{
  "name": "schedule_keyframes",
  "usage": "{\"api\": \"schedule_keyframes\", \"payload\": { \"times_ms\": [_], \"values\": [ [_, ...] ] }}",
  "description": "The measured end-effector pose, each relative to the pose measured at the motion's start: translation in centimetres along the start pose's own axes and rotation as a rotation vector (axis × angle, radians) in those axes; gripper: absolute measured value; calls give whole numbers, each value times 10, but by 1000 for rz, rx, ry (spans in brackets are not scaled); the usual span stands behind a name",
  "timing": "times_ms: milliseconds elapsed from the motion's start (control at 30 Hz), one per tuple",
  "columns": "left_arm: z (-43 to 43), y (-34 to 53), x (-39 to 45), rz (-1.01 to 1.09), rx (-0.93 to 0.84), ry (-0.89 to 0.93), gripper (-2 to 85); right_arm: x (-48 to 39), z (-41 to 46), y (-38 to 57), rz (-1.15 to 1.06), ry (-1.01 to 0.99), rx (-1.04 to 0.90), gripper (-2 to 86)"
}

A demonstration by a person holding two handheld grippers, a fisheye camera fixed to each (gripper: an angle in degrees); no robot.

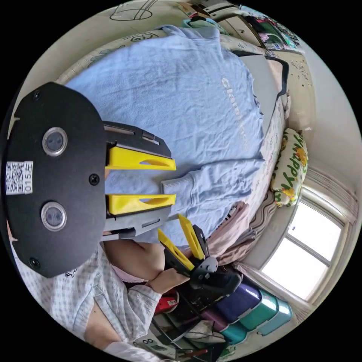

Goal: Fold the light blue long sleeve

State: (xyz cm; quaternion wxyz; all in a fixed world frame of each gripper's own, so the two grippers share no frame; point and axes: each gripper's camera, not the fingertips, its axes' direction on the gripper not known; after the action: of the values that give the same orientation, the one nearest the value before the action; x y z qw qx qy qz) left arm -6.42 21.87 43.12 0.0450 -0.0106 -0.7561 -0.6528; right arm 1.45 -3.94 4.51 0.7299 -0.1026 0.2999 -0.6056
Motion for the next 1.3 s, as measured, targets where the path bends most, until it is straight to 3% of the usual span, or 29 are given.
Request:
{"api": "schedule_keyframes", "payload": {
  "times_ms": [200,300,533,767,933,1067,1300],
  "values": [
    [4,-1,-2,9,-30,38,28,-10,19,-10,5,35,0,3],
    [-22,15,-2,23,79,52,16,-19,22,-15,-7,30,17,-7],
    [-103,70,0,17,269,13,8,-49,26,-29,-118,26,49,-9],
    [-86,99,-27,-69,90,-26,9,-44,45,-26,-158,-83,-18,-10],
    [-97,101,-18,-36,114,-62,20,-20,22,-1,-94,-70,71,-6],
    [-100,103,-16,-65,54,-238,48,12,-2,28,16,-38,158,11],
    [-136,69,-33,-81,302,-102,64,89,-65,67,138,192,243,77]
  ]
}}
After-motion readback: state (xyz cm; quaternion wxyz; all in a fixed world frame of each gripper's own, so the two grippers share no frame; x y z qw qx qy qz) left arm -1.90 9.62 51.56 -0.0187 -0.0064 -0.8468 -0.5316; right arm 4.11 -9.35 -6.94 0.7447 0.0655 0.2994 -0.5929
